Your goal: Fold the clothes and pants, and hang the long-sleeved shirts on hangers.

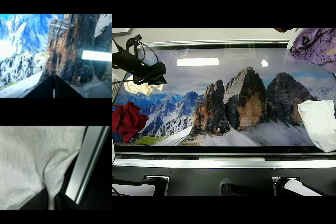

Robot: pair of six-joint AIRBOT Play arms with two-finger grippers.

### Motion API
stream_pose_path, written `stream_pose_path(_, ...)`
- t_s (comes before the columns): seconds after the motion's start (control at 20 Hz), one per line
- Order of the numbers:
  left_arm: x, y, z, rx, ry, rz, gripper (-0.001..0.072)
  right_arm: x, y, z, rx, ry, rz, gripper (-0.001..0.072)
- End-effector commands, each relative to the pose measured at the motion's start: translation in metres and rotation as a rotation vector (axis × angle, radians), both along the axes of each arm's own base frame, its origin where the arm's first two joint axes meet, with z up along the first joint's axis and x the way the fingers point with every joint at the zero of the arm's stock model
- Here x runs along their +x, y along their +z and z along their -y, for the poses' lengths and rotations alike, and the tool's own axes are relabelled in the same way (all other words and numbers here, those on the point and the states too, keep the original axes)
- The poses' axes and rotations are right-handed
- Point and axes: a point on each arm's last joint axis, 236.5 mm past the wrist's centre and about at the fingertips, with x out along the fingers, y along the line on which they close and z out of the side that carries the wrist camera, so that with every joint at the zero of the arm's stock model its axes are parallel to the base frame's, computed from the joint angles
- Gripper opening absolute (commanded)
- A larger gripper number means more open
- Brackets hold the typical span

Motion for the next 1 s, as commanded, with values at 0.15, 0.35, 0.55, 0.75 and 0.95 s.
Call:
stream_pose_path(0.15,0.000,0.000,0.000,-0.002,0.001,0.000,0.0022,-0.026,0.002,0.002,-0.010,0.003,-0.110,0.0040)
stream_pose_path(0.35,0.000,0.000,0.000,-0.002,0.001,0.000,0.0022,-0.040,-0.008,-0.012,0.040,-0.002,-0.164,0.0291)
stream_pose_path(0.55,0.000,0.000,0.000,-0.002,0.000,0.001,0.0022,-0.028,0.013,0.008,-0.033,0.029,-0.129,0.0391)
stream_pose_path(0.75,0.001,0.000,-0.002,0.005,-0.015,0.007,0.0022,0.088,0.079,0.025,-0.116,0.163,0.312,0.0336)
stream_pose_path(0.95,0.001,0.011,-0.020,0.024,-0.026,0.050,0.0021,0.208,0.128,-0.071,-0.099,0.570,0.548,0.0115)
